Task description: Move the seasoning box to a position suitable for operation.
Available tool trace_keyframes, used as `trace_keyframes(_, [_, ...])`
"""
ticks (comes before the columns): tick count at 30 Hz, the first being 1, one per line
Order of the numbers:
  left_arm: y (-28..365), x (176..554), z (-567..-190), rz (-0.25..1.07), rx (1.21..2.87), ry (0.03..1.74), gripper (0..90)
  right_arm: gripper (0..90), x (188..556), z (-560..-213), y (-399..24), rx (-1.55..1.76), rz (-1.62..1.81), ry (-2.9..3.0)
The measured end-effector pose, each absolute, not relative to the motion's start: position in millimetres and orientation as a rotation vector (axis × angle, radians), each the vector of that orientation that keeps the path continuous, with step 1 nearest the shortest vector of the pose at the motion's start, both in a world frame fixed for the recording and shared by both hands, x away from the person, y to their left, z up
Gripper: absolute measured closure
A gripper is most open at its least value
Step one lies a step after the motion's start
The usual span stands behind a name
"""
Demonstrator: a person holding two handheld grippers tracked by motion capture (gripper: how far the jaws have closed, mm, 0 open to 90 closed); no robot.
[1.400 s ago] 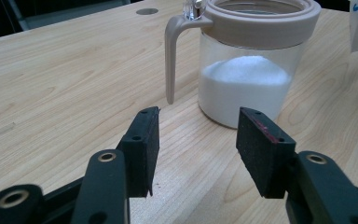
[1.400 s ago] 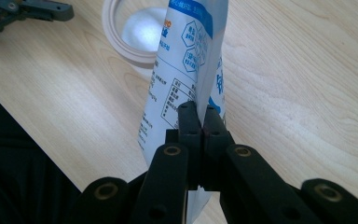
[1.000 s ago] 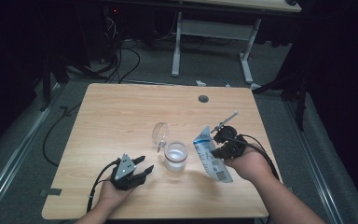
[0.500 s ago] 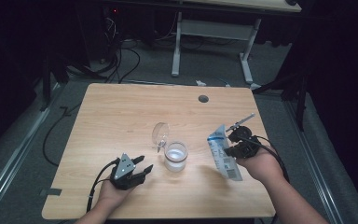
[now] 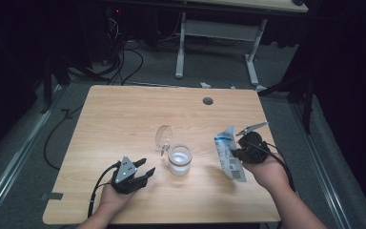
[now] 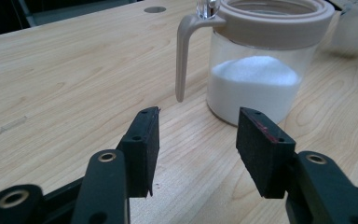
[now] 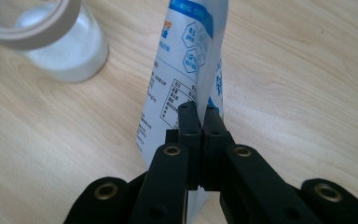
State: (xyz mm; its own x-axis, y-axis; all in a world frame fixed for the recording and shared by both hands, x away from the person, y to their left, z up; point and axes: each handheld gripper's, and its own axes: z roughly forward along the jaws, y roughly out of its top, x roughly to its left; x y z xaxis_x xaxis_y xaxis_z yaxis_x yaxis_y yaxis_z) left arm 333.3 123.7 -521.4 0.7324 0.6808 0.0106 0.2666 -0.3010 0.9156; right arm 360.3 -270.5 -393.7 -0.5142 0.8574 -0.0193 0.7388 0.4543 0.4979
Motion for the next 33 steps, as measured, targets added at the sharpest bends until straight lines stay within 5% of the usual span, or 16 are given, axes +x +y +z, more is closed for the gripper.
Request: trace_keyframes(33, [138, 339, -516, 0.556, 1.867, 0.774, 49.5, 89.7, 337, -442, -288, 1.303, 1.102, 2.129])
